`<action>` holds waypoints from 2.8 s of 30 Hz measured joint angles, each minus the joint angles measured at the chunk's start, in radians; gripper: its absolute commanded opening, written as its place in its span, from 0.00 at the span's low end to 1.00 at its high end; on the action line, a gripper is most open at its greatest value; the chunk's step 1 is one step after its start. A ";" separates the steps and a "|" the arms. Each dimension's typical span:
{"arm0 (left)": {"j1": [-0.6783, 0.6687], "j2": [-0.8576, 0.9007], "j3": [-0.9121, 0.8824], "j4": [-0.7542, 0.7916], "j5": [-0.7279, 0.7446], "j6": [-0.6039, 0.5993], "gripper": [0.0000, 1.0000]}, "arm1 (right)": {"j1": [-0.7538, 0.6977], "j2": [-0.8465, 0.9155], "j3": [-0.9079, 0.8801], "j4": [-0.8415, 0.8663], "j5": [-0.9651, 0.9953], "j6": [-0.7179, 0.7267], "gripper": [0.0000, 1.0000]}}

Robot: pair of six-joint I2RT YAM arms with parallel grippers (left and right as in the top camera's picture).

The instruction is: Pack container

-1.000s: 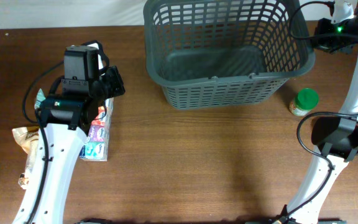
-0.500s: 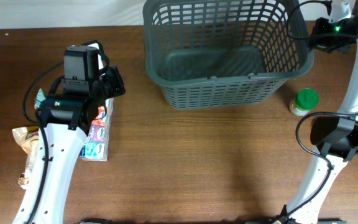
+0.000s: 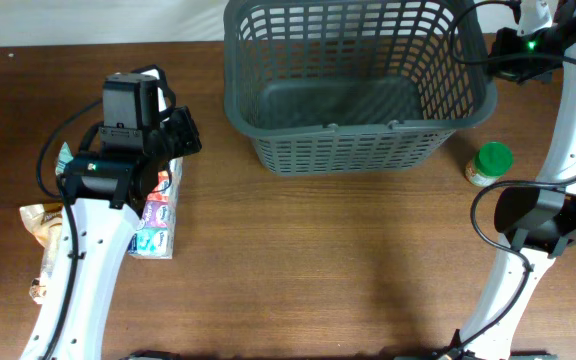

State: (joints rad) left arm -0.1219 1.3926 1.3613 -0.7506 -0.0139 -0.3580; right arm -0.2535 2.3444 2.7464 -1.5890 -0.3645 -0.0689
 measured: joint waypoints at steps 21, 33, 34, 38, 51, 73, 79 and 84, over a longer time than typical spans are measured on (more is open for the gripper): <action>0.000 0.000 0.000 0.000 0.000 0.000 0.02 | 0.023 0.000 0.000 -0.001 0.004 -0.006 0.04; 0.000 0.000 0.000 0.000 0.000 0.000 0.02 | 0.028 0.000 0.000 -0.001 0.008 -0.007 0.04; 0.000 0.000 0.000 0.000 0.000 0.000 0.02 | 0.029 0.000 0.000 0.000 0.008 -0.008 0.04; 0.000 0.000 0.000 0.000 0.000 0.000 0.02 | 0.038 0.000 0.000 0.000 0.007 -0.007 0.04; 0.000 0.000 0.000 0.000 0.000 0.000 0.02 | 0.041 0.000 0.000 0.000 0.007 -0.010 0.04; 0.000 0.000 0.000 0.000 0.000 0.000 0.02 | 0.061 0.000 0.000 0.000 0.008 -0.010 0.04; 0.000 0.000 0.000 0.000 0.000 0.000 0.02 | 0.069 0.000 0.000 0.000 0.007 -0.010 0.04; 0.000 0.000 0.000 0.000 0.000 0.000 0.02 | 0.071 0.000 0.000 -0.001 0.007 -0.009 0.04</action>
State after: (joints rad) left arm -0.1219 1.3926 1.3613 -0.7506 -0.0139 -0.3580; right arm -0.1822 2.3444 2.7464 -1.5898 -0.3573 -0.0780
